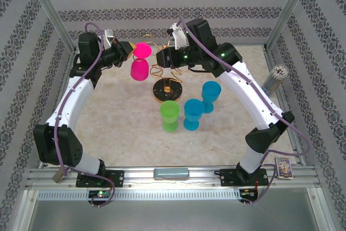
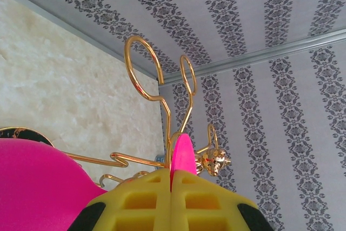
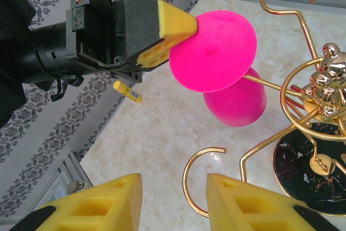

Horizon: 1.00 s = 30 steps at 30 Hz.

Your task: Take the wine glass off the wine glass rack

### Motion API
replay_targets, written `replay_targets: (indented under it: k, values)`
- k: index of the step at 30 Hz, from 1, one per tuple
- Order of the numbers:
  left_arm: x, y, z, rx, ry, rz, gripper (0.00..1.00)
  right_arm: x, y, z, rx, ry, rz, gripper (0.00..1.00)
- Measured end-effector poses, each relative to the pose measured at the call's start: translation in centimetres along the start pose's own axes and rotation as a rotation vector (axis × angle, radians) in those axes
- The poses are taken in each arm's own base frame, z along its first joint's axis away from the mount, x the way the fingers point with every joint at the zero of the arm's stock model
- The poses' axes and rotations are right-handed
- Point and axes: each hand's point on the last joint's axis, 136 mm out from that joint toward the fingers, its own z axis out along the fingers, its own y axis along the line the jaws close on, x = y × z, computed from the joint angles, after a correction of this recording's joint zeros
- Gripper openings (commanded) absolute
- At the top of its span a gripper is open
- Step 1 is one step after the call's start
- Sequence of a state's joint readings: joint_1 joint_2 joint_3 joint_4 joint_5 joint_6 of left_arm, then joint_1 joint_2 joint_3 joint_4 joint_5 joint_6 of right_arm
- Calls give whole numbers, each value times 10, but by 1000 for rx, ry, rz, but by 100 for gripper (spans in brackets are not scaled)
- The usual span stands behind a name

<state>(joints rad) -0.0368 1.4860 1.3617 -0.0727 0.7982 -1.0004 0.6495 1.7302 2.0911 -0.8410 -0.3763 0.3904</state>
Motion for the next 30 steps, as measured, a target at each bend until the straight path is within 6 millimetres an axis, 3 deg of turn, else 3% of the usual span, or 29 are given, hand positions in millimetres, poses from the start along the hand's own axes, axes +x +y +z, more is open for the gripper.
replay_targets:
  k: [15, 30]
  values:
    - [-3, -21, -2, 48, 18, 30, 0, 0, 0, 0, -1, -3, -1, 37]
    - [-1, -9, 9, 36, 55, 8, 0, 2, -1, -1, 1, 1, 1, 37]
